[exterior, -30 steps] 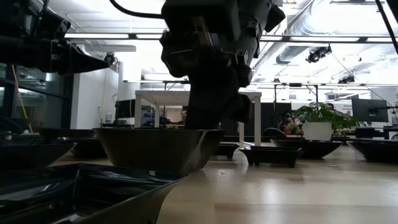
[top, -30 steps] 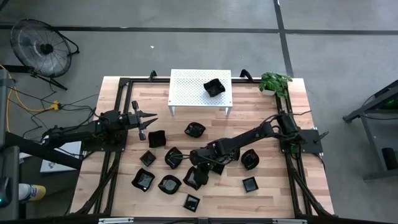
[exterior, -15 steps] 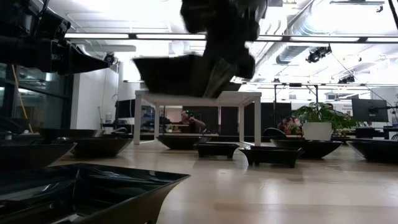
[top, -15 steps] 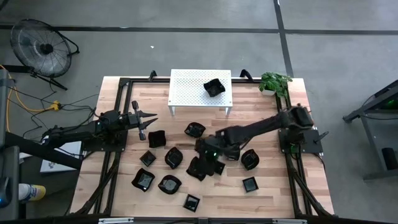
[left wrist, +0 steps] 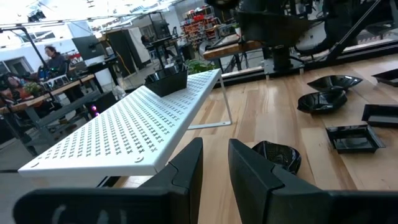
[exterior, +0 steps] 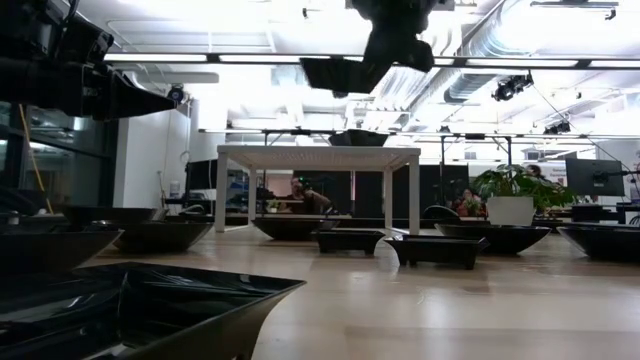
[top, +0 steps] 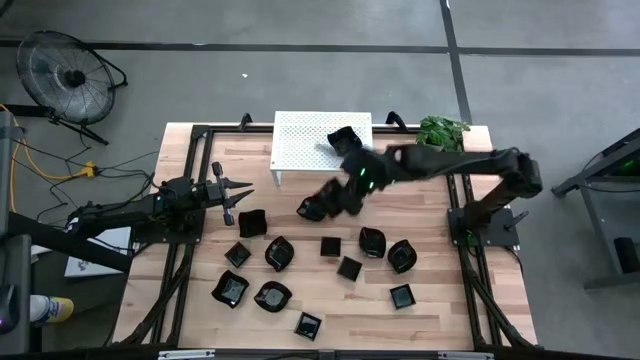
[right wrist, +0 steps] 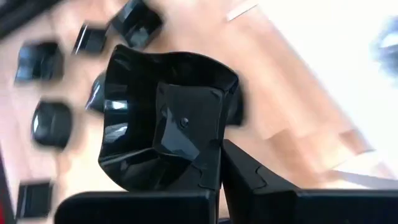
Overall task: Pick & Place Mini shaped plates
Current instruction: Stack the black distorted square plate on top of the black distorted square plate on the shelf
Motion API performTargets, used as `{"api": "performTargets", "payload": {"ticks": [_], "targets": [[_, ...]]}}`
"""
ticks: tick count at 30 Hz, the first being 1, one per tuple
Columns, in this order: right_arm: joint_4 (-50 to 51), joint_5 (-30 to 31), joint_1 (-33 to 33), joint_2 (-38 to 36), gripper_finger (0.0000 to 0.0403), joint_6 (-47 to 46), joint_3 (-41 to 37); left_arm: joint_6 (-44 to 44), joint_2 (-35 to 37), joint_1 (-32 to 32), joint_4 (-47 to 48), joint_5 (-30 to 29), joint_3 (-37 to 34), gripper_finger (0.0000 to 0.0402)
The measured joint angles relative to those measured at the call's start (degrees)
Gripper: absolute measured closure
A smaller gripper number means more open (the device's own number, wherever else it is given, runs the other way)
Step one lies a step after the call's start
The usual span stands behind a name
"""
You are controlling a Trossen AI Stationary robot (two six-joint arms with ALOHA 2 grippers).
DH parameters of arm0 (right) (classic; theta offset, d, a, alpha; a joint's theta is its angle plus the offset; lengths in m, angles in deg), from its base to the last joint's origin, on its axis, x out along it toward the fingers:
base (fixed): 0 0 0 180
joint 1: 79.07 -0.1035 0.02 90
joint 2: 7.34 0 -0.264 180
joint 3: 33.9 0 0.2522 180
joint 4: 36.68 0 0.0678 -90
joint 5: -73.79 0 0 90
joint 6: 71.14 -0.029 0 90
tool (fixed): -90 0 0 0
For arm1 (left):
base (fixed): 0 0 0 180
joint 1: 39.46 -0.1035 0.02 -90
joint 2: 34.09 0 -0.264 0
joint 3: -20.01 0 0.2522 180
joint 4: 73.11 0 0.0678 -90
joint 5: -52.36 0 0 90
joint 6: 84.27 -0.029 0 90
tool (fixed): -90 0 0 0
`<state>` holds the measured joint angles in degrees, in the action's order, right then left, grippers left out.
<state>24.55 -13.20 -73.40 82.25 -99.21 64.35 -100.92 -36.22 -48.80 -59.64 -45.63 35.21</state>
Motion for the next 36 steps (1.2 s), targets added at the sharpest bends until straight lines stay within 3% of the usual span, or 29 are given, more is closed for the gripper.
{"api": "performTargets", "payload": {"ticks": [4, 9, 19, 25, 36], "targets": [[0.80, -0.25, 7.87, -3.33, 0.0401, 2.02, 0.00, 0.00, 0.00, -0.02, 0.00, -0.03, 0.00, 0.0328], [1.72, -5.11, 18.58, -5.17, 0.0402, 6.03, 0.00, 0.00, 0.00, -0.02, 0.00, -0.05, 0.00, 0.0328], [-2.64, -22.69, 34.82, -3.77, 0.0401, 11.64, 0.00, 0.00, 0.02, -0.02, 0.00, -0.08, 0.00, 0.0328], [-7.14, -29.55, 38.52, -3.24, 0.0401, 11.99, 0.02, 0.00, 0.00, -0.02, 0.00, -0.09, 0.00, 0.0328], [-7.92, -30.43, 36.29, 2.42, 0.0401, 13.48, 0.04, 0.00, 0.00, 0.00, 0.00, -0.09, 0.00, 0.0328]]}}
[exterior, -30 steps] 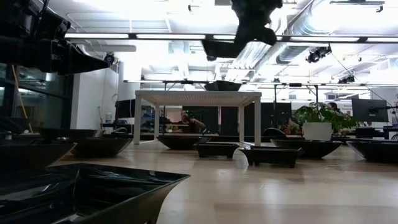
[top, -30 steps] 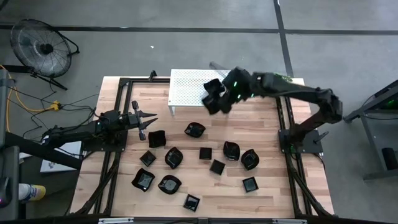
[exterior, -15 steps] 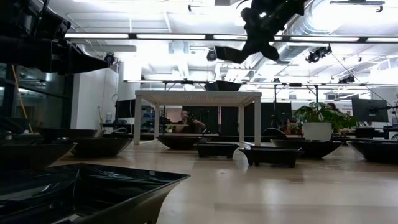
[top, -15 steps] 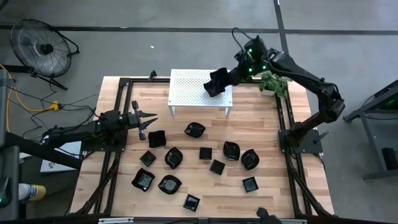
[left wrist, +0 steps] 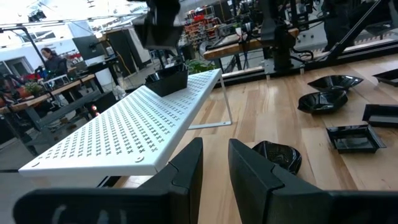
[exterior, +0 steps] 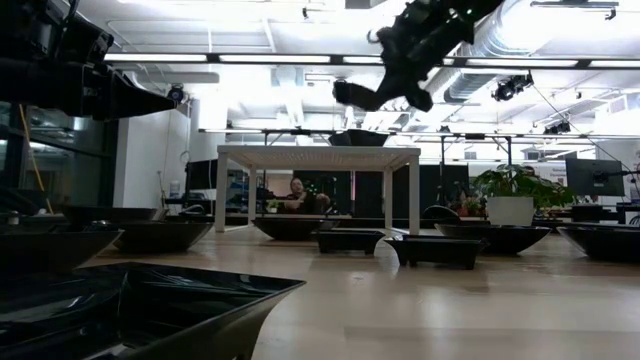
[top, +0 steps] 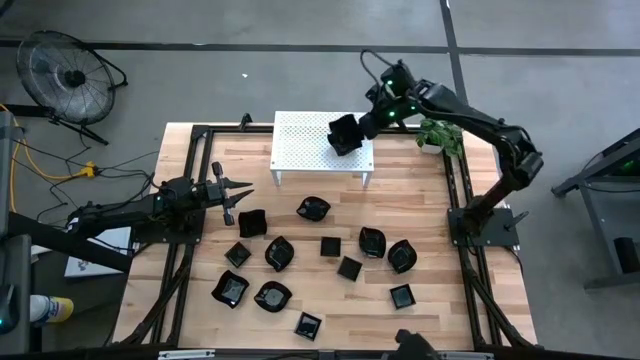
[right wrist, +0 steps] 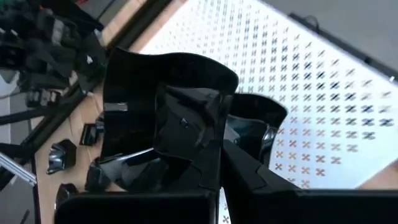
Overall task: Pick & Place Mini shaped plates
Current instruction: Stack the black distorted square plate on top of the black distorted square plate on the shelf
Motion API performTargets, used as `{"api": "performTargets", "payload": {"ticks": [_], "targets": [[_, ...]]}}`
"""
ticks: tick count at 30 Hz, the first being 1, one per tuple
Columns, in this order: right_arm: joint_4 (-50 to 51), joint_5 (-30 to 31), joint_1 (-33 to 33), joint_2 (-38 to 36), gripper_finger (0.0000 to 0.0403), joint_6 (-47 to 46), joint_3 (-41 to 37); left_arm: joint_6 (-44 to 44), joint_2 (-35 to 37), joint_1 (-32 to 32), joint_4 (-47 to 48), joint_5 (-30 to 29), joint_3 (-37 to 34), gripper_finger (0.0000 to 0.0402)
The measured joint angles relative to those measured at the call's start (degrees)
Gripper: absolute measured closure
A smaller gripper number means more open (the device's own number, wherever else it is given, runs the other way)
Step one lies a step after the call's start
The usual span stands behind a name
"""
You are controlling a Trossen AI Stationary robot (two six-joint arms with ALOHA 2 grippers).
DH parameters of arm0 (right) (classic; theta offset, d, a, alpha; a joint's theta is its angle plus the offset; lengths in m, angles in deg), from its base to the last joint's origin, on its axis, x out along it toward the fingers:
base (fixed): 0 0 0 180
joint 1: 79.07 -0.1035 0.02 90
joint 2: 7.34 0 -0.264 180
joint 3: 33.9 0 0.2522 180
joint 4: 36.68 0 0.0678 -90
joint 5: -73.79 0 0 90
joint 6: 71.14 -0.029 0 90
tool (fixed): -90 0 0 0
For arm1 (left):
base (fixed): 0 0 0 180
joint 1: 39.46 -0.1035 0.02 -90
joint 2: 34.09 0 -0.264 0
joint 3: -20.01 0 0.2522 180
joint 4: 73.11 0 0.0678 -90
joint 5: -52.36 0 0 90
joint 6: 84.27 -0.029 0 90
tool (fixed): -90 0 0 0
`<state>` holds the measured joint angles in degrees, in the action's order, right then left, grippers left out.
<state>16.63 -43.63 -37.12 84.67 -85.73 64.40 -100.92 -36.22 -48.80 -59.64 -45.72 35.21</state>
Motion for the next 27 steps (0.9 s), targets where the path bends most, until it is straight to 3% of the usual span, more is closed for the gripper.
{"api": "performTargets", "payload": {"ticks": [27], "targets": [[1.29, 4.17, 0.15, 2.53, 0.0401, 5.64, 0.00, 0.00, 0.02, -0.02, 0.00, 0.04, 0.00, 0.0328]]}}
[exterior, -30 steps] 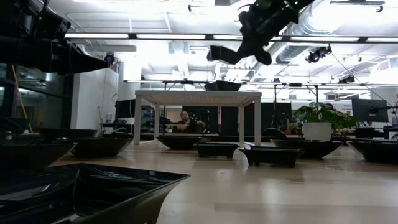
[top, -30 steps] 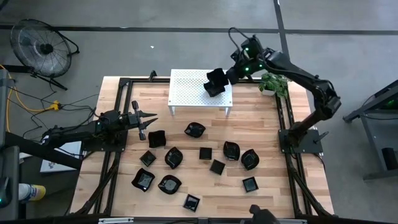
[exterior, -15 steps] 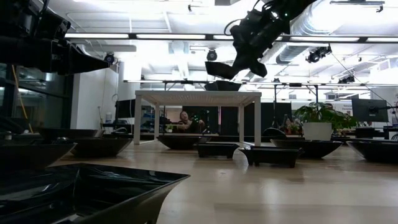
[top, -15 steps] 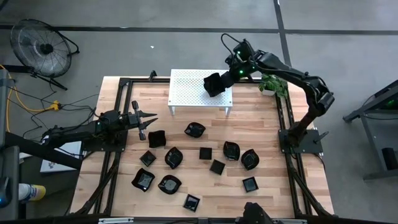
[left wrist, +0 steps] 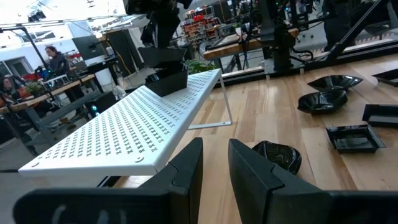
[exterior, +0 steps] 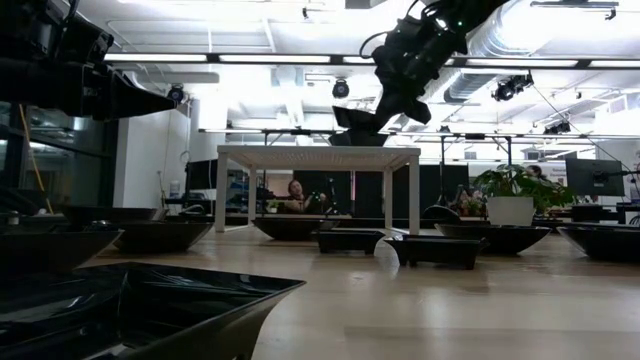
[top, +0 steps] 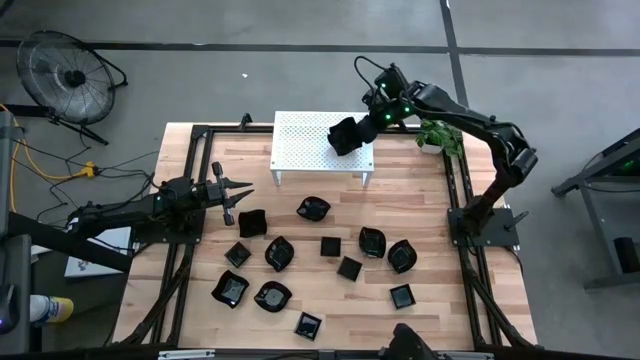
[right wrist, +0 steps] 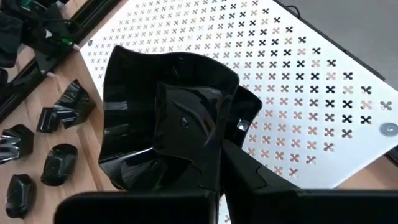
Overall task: Pick & Place Mini shaped plates
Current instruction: Stack the black distorted square plate on top of the black distorted square plate on the shelf
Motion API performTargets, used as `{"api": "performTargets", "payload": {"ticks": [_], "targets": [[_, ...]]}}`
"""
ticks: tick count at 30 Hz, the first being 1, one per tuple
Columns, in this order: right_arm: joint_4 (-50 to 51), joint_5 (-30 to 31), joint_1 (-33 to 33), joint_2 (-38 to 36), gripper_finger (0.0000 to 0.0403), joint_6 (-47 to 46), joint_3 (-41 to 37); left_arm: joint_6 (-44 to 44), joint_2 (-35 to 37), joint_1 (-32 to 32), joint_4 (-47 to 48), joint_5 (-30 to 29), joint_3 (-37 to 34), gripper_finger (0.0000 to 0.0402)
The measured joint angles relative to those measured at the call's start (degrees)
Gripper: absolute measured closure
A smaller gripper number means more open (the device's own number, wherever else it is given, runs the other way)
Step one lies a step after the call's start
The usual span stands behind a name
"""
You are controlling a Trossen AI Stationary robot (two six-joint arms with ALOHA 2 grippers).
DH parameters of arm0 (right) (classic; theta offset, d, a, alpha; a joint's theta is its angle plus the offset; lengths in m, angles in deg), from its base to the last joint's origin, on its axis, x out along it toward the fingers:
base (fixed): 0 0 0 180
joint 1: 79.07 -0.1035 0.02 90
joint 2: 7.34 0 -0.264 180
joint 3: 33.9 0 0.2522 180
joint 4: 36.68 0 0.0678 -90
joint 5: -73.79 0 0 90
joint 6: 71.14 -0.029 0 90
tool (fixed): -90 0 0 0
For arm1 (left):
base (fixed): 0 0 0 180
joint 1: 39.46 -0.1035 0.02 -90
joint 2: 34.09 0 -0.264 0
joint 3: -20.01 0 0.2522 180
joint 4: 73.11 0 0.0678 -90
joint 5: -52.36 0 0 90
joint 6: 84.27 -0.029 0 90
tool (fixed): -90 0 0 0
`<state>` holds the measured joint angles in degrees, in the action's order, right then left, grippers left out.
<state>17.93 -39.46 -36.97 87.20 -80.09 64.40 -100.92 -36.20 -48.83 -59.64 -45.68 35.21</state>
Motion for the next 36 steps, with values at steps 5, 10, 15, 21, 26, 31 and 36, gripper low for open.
{"api": "performTargets", "payload": {"ticks": [5, 10, 15, 21, 26, 31, 36], "targets": [[-0.30, 0.11, -0.19, 0.08, 0.0401, -0.77, 0.00, 0.00, -0.01, 0.02, 0.02, 0.00, 0.00, 0.0328], [0.08, 1.14, -0.95, 1.09, 0.0401, 0.18, -0.07, 0.00, 0.00, 0.02, 0.00, 0.02, 0.00, 0.0328], [-0.88, 1.43, -1.02, 1.11, 0.0401, 0.17, -0.07, 0.00, 0.00, 0.01, 0.02, 0.04, 0.00, 0.0328], [-0.17, 1.47, -1.02, 1.11, 0.0401, 1.25, -0.07, 0.00, 0.00, 0.00, 0.02, 0.04, 0.02, 0.0328], [0.04, 1.47, -1.02, 1.11, 0.0401, 1.49, -0.07, 0.00, -0.01, 0.02, 0.01, 0.04, 0.01, 0.0328], [0.04, 2.44, -1.02, 1.11, 0.0400, 1.51, -0.07, 0.00, 0.00, 0.02, 0.02, 0.04, 0.01, 0.0328], [0.00, 3.68, -1.02, 1.11, 0.0400, 2.51, -0.07, 0.00, -0.02, 0.00, 0.02, 0.04, 0.00, 0.0328]]}}
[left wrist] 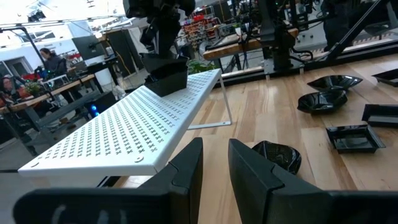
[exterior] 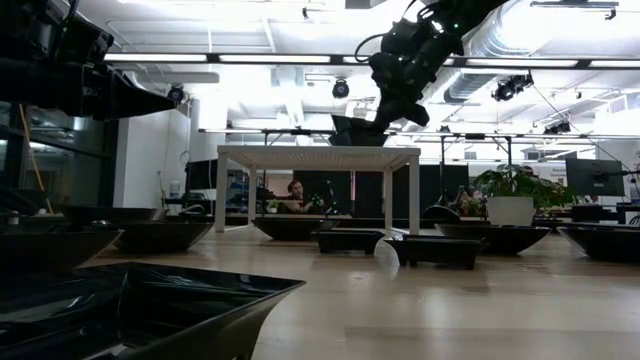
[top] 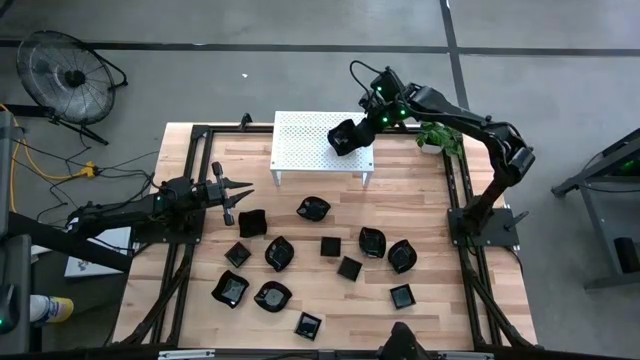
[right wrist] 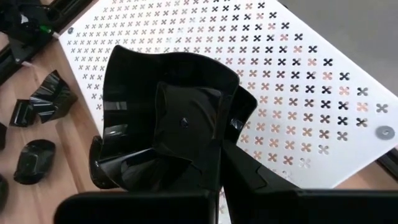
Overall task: Pick & Place Mini shaped plates
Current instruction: Stack the black distorted square plate on top of the black distorted square plate on the shelf
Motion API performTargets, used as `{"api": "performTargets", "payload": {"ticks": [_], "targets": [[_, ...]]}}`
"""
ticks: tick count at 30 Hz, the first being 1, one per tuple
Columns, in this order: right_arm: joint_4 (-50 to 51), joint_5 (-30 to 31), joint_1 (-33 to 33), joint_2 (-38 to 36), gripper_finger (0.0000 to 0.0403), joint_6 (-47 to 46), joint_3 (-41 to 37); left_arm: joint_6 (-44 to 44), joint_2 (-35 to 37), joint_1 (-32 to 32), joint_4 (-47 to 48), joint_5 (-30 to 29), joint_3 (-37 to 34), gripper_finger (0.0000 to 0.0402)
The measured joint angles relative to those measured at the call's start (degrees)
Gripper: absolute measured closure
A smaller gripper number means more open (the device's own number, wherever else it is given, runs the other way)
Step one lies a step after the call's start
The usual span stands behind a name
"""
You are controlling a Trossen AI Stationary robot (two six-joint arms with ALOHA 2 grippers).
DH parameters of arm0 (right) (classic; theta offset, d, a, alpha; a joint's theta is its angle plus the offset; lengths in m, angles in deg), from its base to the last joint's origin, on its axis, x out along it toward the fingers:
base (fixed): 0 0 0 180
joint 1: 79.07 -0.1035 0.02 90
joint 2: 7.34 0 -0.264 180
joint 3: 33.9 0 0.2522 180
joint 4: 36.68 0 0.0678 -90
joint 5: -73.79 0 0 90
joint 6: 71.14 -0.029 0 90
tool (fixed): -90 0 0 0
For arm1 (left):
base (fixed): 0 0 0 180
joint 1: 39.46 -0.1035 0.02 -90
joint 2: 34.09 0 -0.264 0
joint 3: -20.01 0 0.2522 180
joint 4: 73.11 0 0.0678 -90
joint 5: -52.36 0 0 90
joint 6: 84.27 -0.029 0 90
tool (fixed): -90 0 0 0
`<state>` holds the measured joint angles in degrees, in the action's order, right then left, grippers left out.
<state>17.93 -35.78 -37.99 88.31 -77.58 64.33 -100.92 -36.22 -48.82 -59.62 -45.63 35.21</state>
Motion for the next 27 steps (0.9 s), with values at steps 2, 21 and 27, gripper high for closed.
{"api": "performTargets", "payload": {"ticks": [2, 21, 27], "targets": [[0.02, -0.02, 0.00, 0.00, 0.0400, 0.44, 0.00, 0.00, 0.01, 0.01, -0.01, 0.00, 0.00, 0.0328], [0.00, -0.16, -1.03, 0.00, 0.0381, 0.51, 0.00, 0.00, 0.01, 0.02, 0.00, 0.02, 0.00, 0.0328], [-0.48, -0.02, -1.01, 0.00, 0.0363, 0.51, 0.00, 0.00, 0.00, 0.00, 0.00, 0.02, 0.00, 0.0328]]}}
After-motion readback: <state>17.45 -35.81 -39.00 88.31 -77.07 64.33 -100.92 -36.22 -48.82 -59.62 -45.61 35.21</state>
